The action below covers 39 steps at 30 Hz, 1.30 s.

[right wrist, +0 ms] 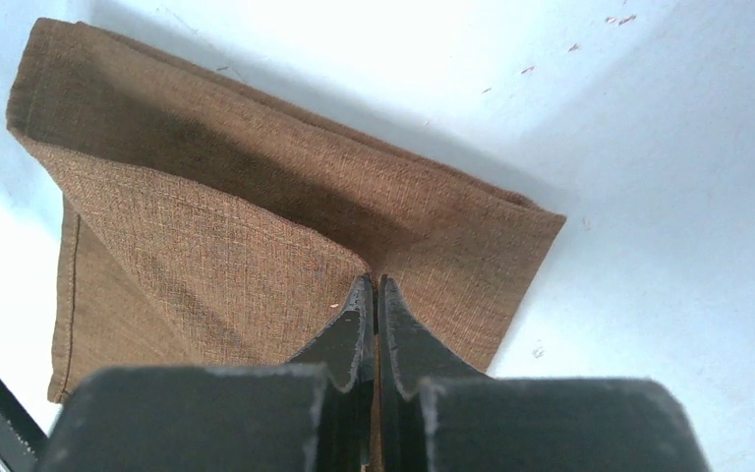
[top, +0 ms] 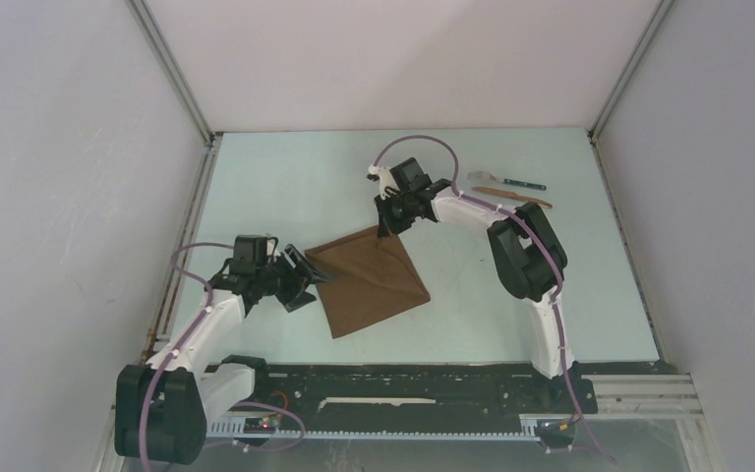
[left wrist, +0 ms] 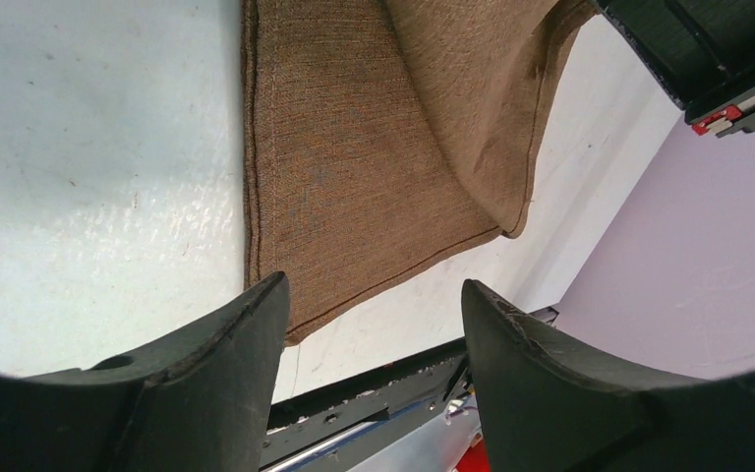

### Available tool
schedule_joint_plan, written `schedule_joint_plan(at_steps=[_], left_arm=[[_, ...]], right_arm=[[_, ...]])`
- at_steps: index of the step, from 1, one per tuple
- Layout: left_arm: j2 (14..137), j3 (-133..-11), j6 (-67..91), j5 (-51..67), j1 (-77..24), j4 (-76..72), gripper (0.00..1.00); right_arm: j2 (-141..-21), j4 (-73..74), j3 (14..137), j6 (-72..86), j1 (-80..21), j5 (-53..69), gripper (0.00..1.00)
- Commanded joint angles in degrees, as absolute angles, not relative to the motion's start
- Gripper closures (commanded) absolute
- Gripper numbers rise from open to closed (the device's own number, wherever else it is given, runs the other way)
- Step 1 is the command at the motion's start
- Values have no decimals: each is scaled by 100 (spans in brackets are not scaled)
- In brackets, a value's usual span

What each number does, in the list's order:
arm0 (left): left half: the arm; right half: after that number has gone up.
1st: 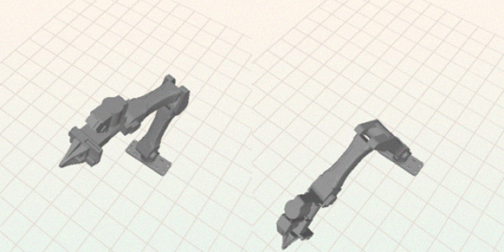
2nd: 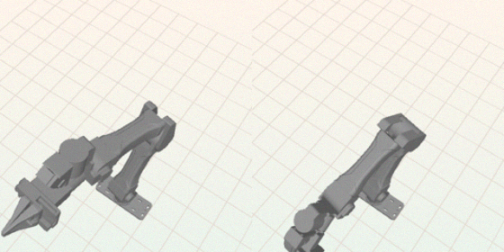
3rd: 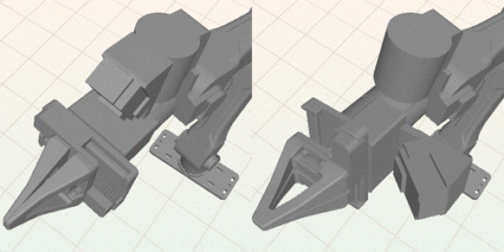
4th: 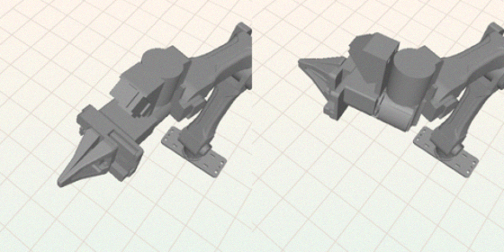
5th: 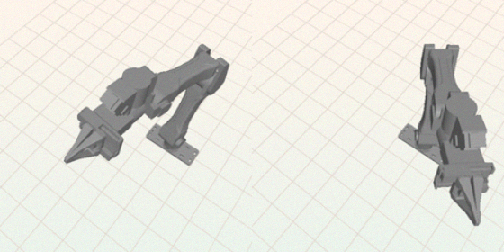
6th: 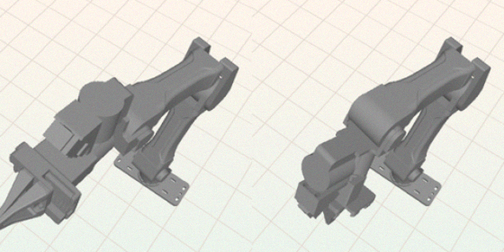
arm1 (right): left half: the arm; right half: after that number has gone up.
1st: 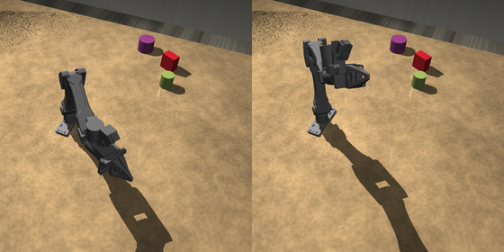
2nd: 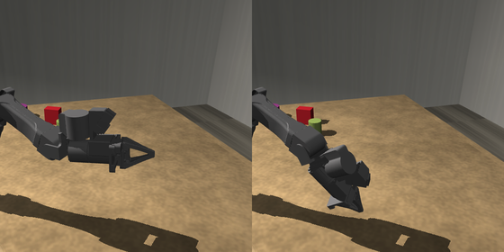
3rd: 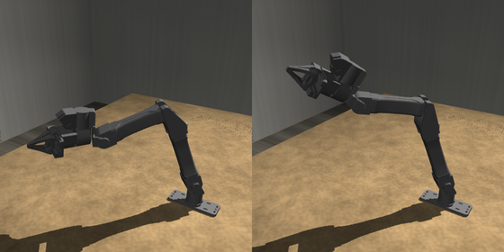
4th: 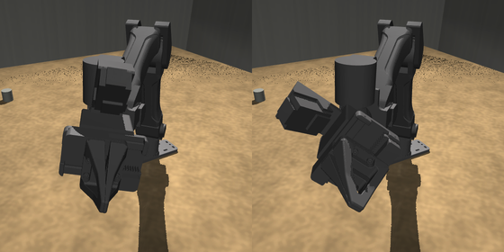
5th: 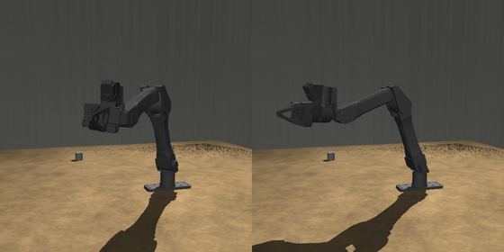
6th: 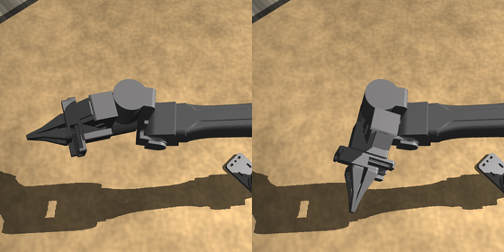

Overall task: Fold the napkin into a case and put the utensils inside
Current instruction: Fold the top corner of the square-folded napkin at the center of the board.

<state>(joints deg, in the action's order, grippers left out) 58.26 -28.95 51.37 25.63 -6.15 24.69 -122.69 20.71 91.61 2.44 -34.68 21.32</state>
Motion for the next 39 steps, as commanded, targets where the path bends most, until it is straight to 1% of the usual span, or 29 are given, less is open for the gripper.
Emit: schedule_joint_plan(at_steps=[1,13,22,27,29,34,36,39], left_arm=[[5862,-2996,4975,2584,-638,2349,31],[5956,-3015,4948,2646,-639,2288,32],[6073,-3038,4959,2803,-633,2121,34],[6215,-3093,4931,2905,-633,2029,35],[6259,-3113,4943,2962,-635,1952,36],[6533,-3313,4959,3123,-636,1758,39],[6724,-3464,4987,3222,-633,1608,44],[7080,-3753,5049,3334,-633,1370,50]], right_arm=[[-12463,2396,9580,11,-3419,2046,100],[-12731,2641,10082,-113,-3388,1841,100],[-12907,2777,10336,-193,-3367,1780,90],[-12947,2817,10418,-193,-3351,1750,87],[-12947,2819,10428,-202,-3349,1734,84],[-12901,2947,10549,-119,-3340,1409,71],[-12826,3042,10626,-45,-3332,1241,66],[-12590,3466,10820,172,-3337,837,62]])
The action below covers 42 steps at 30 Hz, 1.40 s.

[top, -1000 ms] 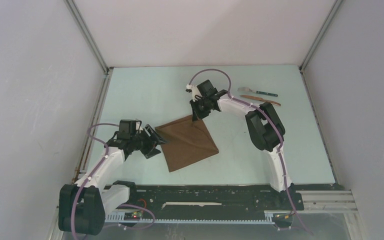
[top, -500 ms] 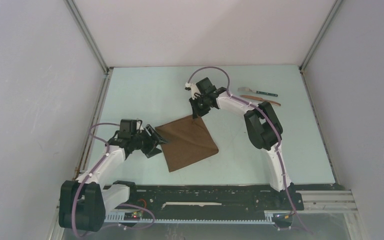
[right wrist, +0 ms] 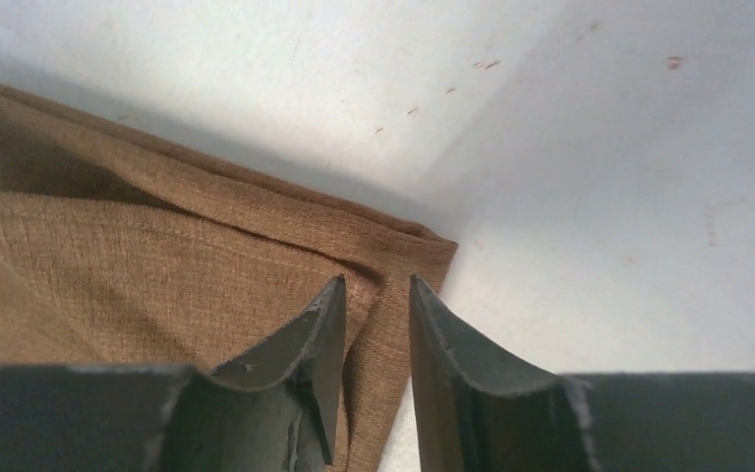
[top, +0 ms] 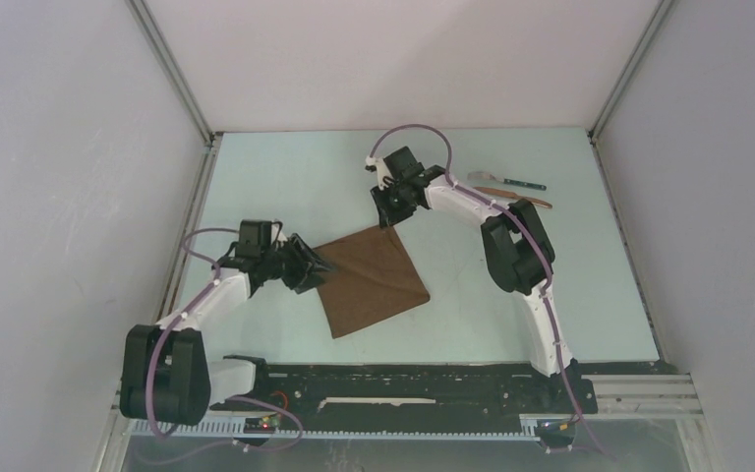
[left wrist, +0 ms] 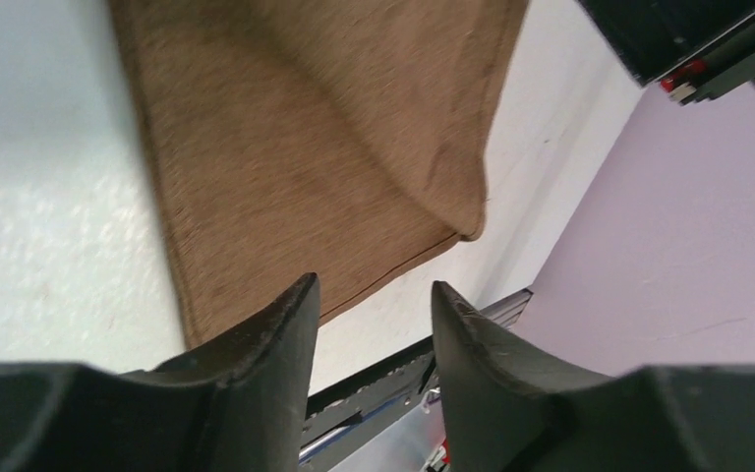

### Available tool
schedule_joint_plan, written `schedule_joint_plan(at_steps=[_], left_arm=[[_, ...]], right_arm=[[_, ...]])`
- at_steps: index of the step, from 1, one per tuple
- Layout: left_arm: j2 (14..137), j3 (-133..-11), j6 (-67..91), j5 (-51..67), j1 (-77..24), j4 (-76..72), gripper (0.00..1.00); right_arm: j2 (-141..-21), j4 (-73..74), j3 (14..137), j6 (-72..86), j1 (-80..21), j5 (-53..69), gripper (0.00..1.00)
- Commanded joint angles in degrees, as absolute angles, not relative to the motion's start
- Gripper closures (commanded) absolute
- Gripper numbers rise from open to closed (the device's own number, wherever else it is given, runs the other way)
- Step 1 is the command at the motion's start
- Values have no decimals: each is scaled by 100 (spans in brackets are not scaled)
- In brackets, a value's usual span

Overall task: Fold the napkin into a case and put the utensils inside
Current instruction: Fold the top corner of the square-folded napkin at the center of the board.

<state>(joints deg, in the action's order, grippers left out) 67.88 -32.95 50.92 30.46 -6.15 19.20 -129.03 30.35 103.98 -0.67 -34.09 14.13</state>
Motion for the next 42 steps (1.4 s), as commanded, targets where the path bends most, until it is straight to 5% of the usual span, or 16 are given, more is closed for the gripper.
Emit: schedule_joint_plan(at_steps=[1,6,12,34,42], left_arm=[[7264,-3840,5114,3445,-637,1252,53],[7936,-4175,5358,3584,-633,788,63],[8415,-4490,5378,3632,-644,678,68],[8376,-4669,5234,3732,-642,826,66],[8428,-4771,5203,3707,-645,870,65]], right_arm=[[-12443,3595,10808,303,-3333,715,58],[-11948,3155,10140,818,-3155,2165,40],[-12205,2179,9621,1285,-2855,3315,49],[-13027,1911,9729,1365,-2689,3660,58],[-13114,1748,9731,1471,-2716,3825,72]])
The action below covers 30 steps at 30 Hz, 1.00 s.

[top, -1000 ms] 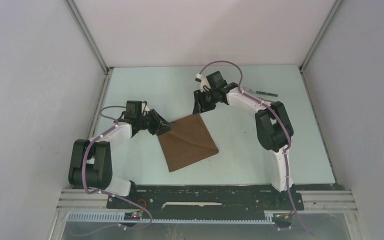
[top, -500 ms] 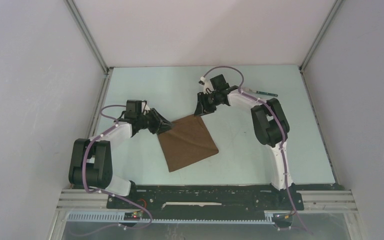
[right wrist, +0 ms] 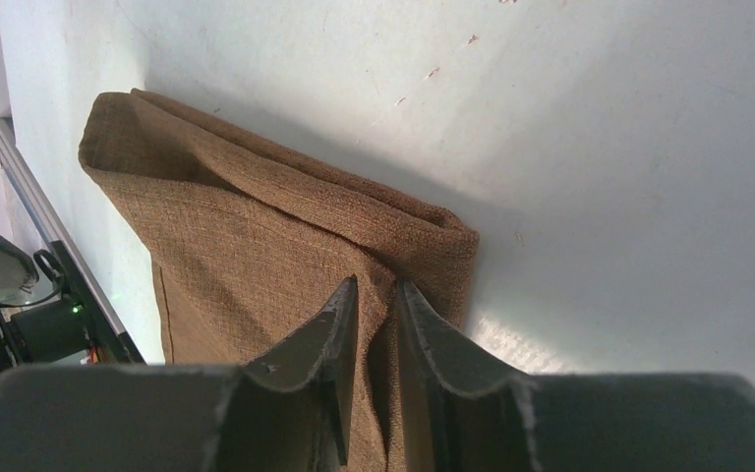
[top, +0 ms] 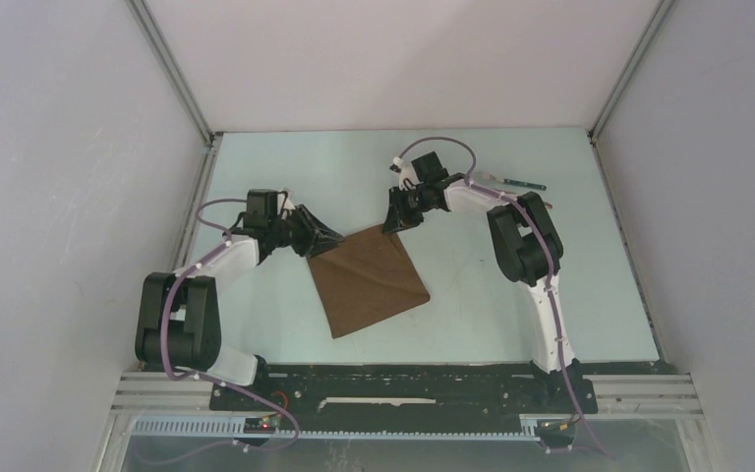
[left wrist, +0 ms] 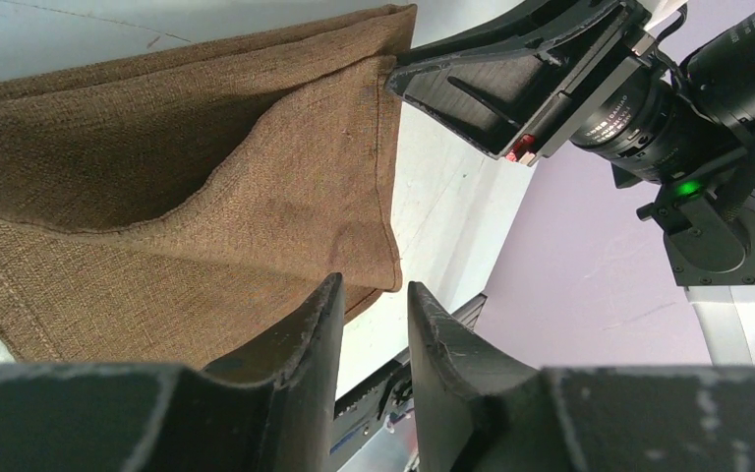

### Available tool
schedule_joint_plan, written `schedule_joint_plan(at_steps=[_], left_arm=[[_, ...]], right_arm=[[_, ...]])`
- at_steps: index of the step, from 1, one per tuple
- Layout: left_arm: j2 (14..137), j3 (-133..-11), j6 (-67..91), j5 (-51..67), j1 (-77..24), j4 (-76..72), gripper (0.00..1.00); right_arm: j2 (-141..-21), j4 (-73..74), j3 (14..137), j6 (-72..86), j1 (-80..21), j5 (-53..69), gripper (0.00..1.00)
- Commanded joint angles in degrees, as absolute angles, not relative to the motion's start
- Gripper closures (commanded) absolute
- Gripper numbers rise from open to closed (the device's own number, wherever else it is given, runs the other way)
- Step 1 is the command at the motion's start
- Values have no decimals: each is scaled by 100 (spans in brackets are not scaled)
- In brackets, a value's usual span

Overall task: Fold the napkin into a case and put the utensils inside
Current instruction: Fold the top corner of the square-folded napkin at the center of the board.

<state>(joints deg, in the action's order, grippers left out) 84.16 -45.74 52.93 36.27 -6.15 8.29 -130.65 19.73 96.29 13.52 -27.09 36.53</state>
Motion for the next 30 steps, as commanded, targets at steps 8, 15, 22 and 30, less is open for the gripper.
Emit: schedule_joint_plan(at_steps=[8,15,22,30], left_arm=[[8488,-4846,5177,3600,-647,896,66],[8783,-5016,5191,3375,-642,914,72],[9048,-5161,5165,3203,-643,916,75],[9196,-5115,5111,3123,-643,901,77]], right_arm=[[-13078,1762,9846,1458,-2701,3721,95],[-12924,1724,9847,1441,-2651,3539,100],[-12888,1690,9848,1457,-2616,3466,100],[-12875,1627,9868,1468,-2567,3463,100]])
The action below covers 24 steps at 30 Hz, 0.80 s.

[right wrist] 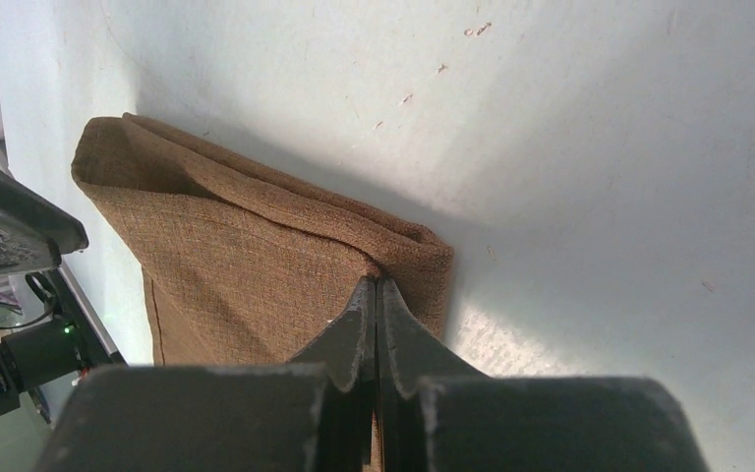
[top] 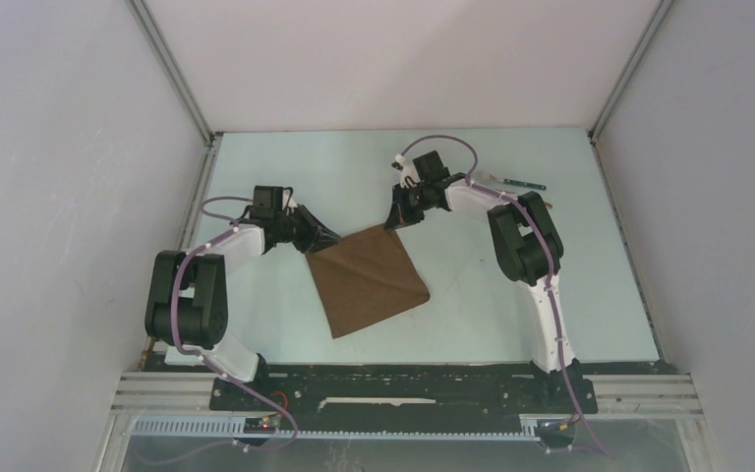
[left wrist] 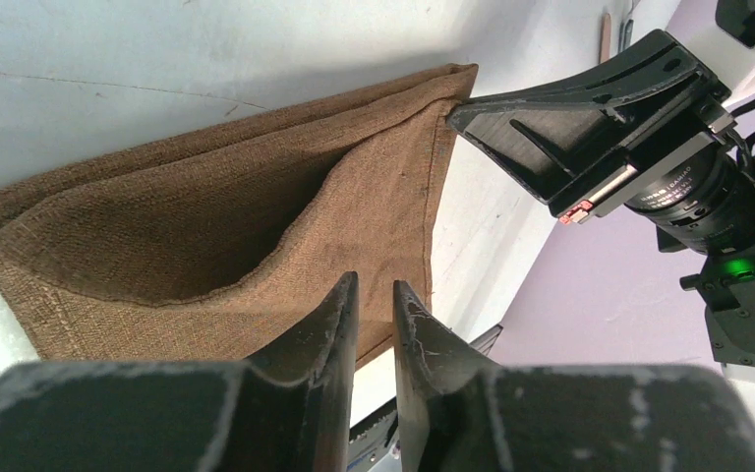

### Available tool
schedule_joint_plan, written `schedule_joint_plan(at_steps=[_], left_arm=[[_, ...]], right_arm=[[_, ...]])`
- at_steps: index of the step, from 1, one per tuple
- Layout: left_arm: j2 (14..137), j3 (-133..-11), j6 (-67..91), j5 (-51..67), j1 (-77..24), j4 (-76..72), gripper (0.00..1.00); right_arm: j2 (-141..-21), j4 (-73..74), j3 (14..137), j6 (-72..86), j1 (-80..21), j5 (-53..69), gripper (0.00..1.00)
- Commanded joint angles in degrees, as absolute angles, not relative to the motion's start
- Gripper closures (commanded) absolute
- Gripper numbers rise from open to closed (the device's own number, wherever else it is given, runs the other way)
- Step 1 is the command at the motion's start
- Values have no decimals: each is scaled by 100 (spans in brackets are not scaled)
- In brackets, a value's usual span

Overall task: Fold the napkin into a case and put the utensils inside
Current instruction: Fold the top corner of the square-folded napkin at the center of the board.

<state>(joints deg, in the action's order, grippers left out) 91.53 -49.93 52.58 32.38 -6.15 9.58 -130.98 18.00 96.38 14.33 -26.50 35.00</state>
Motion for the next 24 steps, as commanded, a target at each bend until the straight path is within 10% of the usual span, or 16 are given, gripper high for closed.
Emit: schedule_joint_plan(at_steps=[1,24], left_arm=[[9214,-5115,5107,3113,-644,903,77],[9605,-5061,4901,2894,-290,878,82]], right_arm=[[-12876,1626,9875,1468,-2566,3457,100],[-13033,1651,9991,1459,-2515,3530,100]])
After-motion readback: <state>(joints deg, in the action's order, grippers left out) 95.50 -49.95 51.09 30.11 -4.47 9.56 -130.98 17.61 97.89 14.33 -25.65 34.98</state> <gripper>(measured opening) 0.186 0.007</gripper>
